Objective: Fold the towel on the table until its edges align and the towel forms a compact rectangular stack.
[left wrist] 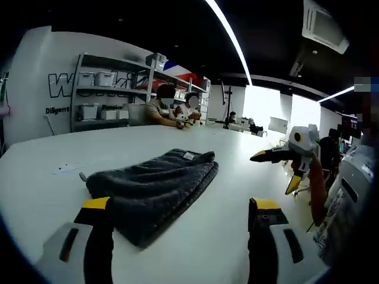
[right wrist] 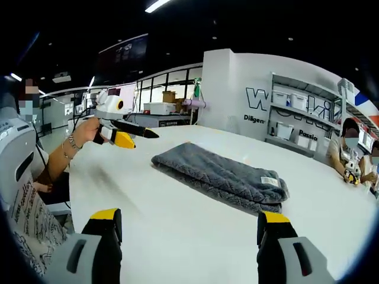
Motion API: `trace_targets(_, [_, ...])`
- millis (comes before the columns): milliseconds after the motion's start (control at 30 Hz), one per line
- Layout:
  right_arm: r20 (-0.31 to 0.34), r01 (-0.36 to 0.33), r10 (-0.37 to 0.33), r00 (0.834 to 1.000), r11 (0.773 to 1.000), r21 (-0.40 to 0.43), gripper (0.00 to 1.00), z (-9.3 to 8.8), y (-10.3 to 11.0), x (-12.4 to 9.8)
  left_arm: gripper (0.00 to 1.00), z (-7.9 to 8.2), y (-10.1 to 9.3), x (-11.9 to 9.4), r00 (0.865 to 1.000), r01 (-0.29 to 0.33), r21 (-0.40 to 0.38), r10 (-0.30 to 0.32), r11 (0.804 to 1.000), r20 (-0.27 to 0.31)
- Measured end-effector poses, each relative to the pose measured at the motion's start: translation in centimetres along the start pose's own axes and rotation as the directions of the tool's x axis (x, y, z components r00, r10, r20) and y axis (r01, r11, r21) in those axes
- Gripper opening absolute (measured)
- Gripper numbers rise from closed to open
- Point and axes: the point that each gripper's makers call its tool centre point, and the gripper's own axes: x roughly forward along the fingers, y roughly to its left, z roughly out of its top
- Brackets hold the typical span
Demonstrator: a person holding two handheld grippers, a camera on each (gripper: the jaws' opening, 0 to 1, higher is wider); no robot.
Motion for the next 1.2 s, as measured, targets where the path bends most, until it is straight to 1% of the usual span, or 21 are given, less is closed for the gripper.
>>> trace_targets(33, [-0.004,-0.004,0.004,1.0,1.0,-0.002,0.99,0.0,0.1,0.2,0.99,-0.3,0.2,-0.5,1.0,-0.011,0.003,0.011,1.0,-0.002])
trace_targets(67, [-0.008,-0.007,0.007,1.0,1.0,-0.003,0.99,0.0,0.2,0.4,0.99,-0.6,0.6,-1.0,0.999,-0.03,0.024,0.031,0.999,-0.011])
trace_targets(100, [-0.009,-0.009,0.009,1.0,1.0,-0.004,0.99,0.0,0.3,0.6,0.99,-1.1,1.0,-1.6,0.998,-0.054,0.055,0.056,0.997,-0.034])
trace_targets(167, [-0.007,-0.015,0.015,1.0,1.0,-0.003,0.99,0.2,0.5,1.0,1.0,-2.0,1.7,-2.8,0.993,-0.094,0.095,0.1,0.991,-0.062])
trace_targets(233, [-0.003,-0.024,0.024,1.0,1.0,-0.005,0.99,0.4,0.8,1.4,1.0,-2.2,1.7,-3.3,0.993,-0.098,0.09,0.103,0.991,-0.058])
trace_targets(300, [-0.01,-0.031,0.03,0.999,0.999,-0.009,0.99,0.5,1.0,1.8,0.99,-2.5,2.0,-4.4,0.993,-0.112,0.055,0.115,0.992,-0.041])
trace_targets(333, [-0.017,-0.032,0.032,0.999,0.999,-0.012,0.99,0.4,1.0,2.0,0.99,-2.6,2.0,-4.9,0.992,-0.119,0.054,0.121,0.991,-0.036])
trace_targets(467, [-0.037,-0.032,0.032,0.999,0.999,-0.017,0.99,0.3,1.1,2.5,0.99,-2.9,2.5,-6.9,0.986,-0.164,0.073,0.165,0.984,-0.019])
trace_targets(533, [-0.038,-0.036,0.035,0.999,0.999,-0.019,0.99,0.5,1.3,2.7,0.99,-3.2,2.9,-7.7,0.982,-0.182,0.084,0.185,0.98,-0.023])
trace_targets(600, [-0.04,-0.041,0.04,0.998,0.999,-0.023,0.99,0.6,1.5,3.0,0.98,-3.7,3.2,-8.6,0.98,-0.194,0.084,0.196,0.978,-0.027])
trace_targets(667, [-0.043,-0.043,0.042,0.998,0.999,-0.025,0.99,0.7,1.6,3.2,0.99,-4.2,3.8,-9.4,0.974,-0.22,0.083,0.223,0.972,-0.031])
trace_targets(733, [-0.05,-0.045,0.044,0.998,0.999,-0.024,0.99,0.5,1.7,3.5,0.98,-4.6,4.0,-10.0,0.971,-0.233,0.081,0.236,0.969,-0.03])
trace_targets(900, [-0.06,-0.047,0.046,0.997,0.999,-0.019,0.99,0.4,1.9,3.9,0.98,-5.6,3.7,-11.4,0.969,-0.242,0.066,0.244,0.968,-0.032])
trace_targets(1000, [-0.063,-0.048,0.047,0.997,0.999,-0.017,0.99,0.4,2.0,4.1,0.98,-6.0,3.3,-12.3,0.968,-0.248,0.053,0.249,0.967,-0.024])
trace_targets(1133, [-0.062,-0.046,0.046,0.997,0.999,-0.014,0.99,0.5,2.0,4.3,0.98,-6.4,2.7,-13.1,0.967,-0.252,0.044,0.253,0.967,-0.014])
trace_targets(1200, [-0.061,-0.043,0.042,0.997,0.999,-0.014,0.99,0.6,1.9,4.3,0.98,-6.3,2.6,-13.6,0.964,-0.264,0.047,0.264,0.963,-0.007])
